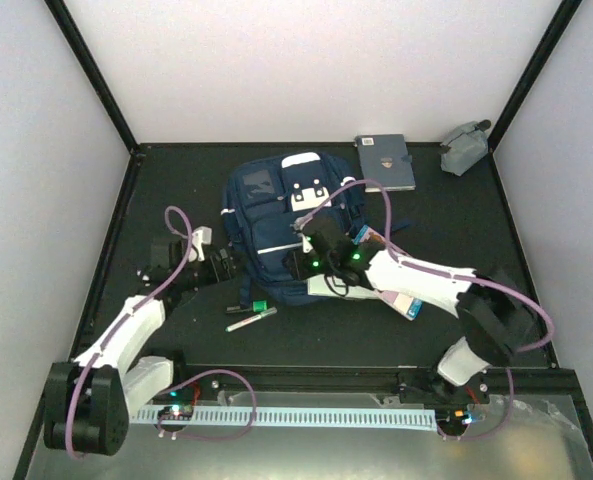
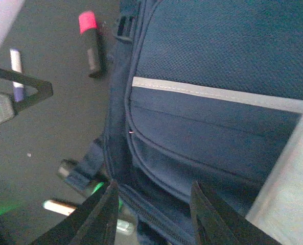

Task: Pack the student bag

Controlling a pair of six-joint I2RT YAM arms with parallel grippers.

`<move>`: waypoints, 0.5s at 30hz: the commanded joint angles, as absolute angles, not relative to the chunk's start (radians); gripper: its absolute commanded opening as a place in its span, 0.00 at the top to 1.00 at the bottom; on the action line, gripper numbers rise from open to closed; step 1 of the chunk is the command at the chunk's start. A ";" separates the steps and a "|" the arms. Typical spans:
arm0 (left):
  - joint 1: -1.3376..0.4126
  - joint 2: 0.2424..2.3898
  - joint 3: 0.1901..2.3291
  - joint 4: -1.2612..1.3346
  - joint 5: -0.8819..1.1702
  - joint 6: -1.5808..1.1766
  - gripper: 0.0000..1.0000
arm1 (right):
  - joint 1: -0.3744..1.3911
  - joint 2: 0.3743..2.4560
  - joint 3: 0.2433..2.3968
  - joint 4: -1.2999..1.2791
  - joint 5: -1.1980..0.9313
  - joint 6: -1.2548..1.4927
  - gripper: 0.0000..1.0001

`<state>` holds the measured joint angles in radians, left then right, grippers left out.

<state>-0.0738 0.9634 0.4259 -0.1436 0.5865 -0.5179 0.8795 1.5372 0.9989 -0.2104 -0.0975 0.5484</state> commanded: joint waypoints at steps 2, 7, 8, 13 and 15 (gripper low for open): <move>-0.095 1.038 0.403 -0.045 0.716 -0.563 0.02 | 0.917 1.650 1.094 -0.231 -0.024 0.542 0.69; -0.151 1.122 0.392 0.021 0.698 -0.615 0.03 | 0.922 1.693 1.103 -0.286 0.075 0.581 0.75; -0.170 1.145 0.395 0.034 0.674 -0.630 0.05 | 0.922 1.698 1.101 -0.299 0.100 0.589 0.76; -0.257 1.273 0.454 -0.003 0.557 -0.687 0.12 | 0.922 1.693 1.083 -0.383 0.212 0.626 0.82; -0.273 1.327 0.461 -0.005 0.531 -0.706 0.12 | 0.922 1.669 1.056 -0.396 0.250 0.636 0.82</move>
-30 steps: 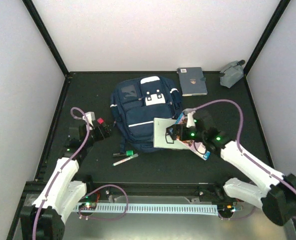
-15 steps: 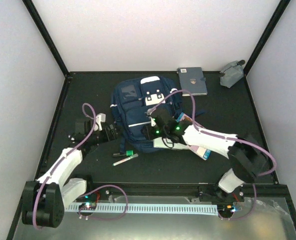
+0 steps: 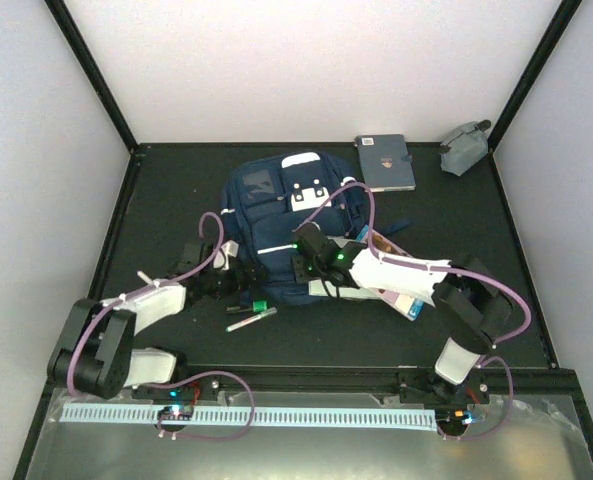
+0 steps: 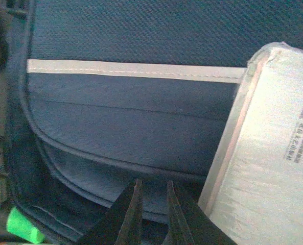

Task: Pack the student bag

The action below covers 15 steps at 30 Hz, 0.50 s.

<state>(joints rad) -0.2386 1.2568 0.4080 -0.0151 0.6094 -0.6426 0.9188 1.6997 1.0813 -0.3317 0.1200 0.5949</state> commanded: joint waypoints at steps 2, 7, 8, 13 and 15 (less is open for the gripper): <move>-0.278 1.354 0.460 0.004 0.508 -0.726 0.18 | 0.921 1.634 1.019 -0.402 0.282 0.642 0.82; -0.276 1.417 0.486 0.005 0.432 -0.757 0.36 | 0.910 1.565 0.950 -0.445 0.336 0.657 0.82; -0.276 1.429 0.493 0.015 0.420 -0.763 0.40 | 0.904 1.550 0.935 -0.451 0.343 0.658 0.82; -0.276 1.467 0.523 0.061 0.411 -0.783 0.53 | 0.867 1.459 0.840 -0.466 0.363 0.669 0.81; -0.275 1.472 0.547 0.048 0.409 -0.775 0.68 | 0.846 1.406 0.794 -0.469 0.369 0.671 0.80</move>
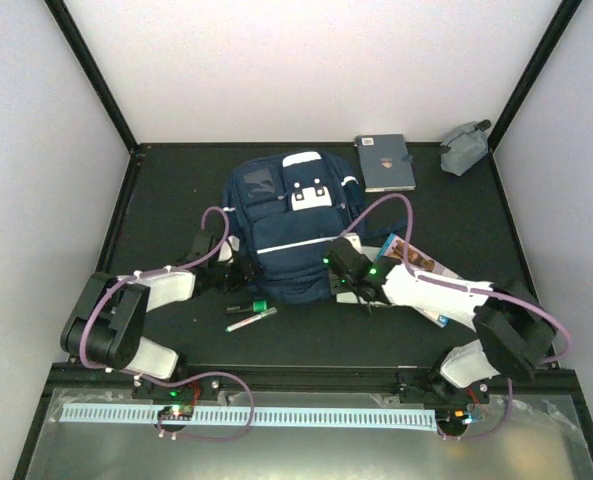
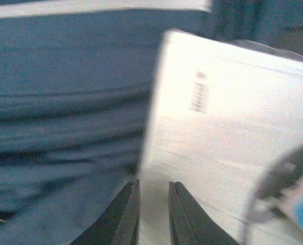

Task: Pack the student bag

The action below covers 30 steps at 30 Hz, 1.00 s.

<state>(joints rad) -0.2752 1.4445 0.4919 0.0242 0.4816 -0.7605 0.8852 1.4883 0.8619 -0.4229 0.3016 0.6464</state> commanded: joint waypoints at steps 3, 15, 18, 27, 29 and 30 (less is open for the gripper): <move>-0.268 1.447 0.566 0.004 0.381 -0.754 0.88 | 0.798 1.349 0.740 -0.467 0.363 0.661 0.79; -0.176 1.165 0.657 -0.242 0.284 -0.611 0.98 | 0.685 1.158 0.712 -0.405 0.113 0.511 0.79; -0.171 1.114 0.688 -0.259 0.279 -0.579 0.99 | 0.698 1.163 0.762 -0.368 -0.008 0.508 0.97; -0.138 1.077 0.812 -0.369 0.275 -0.548 0.98 | 0.822 1.478 0.924 -0.389 0.039 0.562 0.98; -0.115 1.070 0.839 -0.391 0.277 -0.543 0.98 | 0.822 1.515 0.907 -0.379 0.061 0.572 0.98; -0.098 1.065 0.850 -0.404 0.279 -0.540 0.98 | 0.822 1.528 0.896 -0.375 0.071 0.573 0.98</move>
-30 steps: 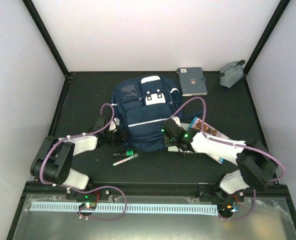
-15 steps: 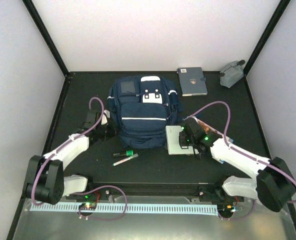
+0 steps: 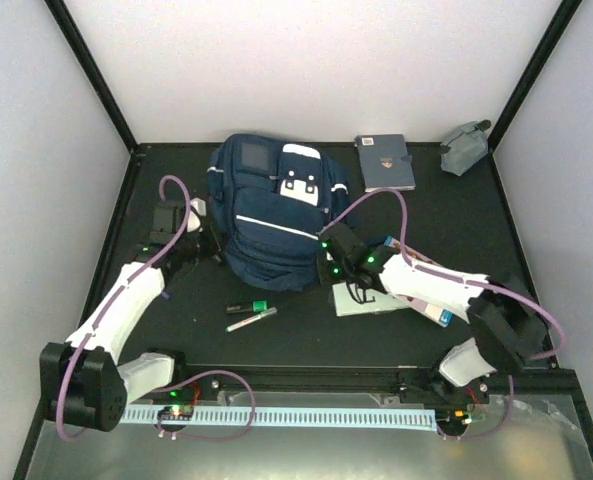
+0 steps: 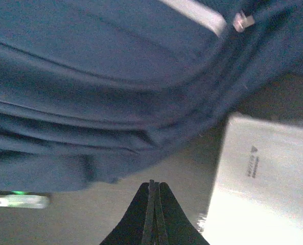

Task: Pack the student bag

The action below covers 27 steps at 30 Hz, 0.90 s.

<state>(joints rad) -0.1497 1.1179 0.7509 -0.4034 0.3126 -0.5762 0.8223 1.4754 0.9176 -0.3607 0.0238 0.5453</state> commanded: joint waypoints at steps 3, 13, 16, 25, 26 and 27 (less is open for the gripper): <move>-0.053 1.049 0.859 -0.416 0.290 -0.524 0.98 | 0.821 1.561 0.868 -0.372 0.104 0.573 0.98; 0.084 1.072 0.791 -0.399 0.389 -0.502 0.98 | 0.660 1.444 0.812 -0.422 0.171 0.501 0.98; 0.087 1.106 0.780 -0.404 0.458 -0.494 0.91 | 0.549 1.406 0.852 -0.419 0.119 0.443 0.98; 0.081 0.993 0.731 -0.364 0.559 -0.455 0.24 | 0.190 1.613 1.165 -0.400 -0.124 0.413 0.75; 0.079 0.978 0.731 -0.369 0.558 -0.451 0.21 | 0.160 1.649 1.201 -0.388 -0.144 0.426 0.69; 0.077 0.966 0.730 -0.377 0.558 -0.448 0.20 | 0.130 1.683 1.236 -0.380 -0.152 0.442 0.61</move>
<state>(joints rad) 0.0792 1.0340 0.7341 -0.4187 0.5049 -0.4702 0.2398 1.5723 1.1282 -0.4160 -0.0246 0.4221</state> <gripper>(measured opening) 0.773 0.275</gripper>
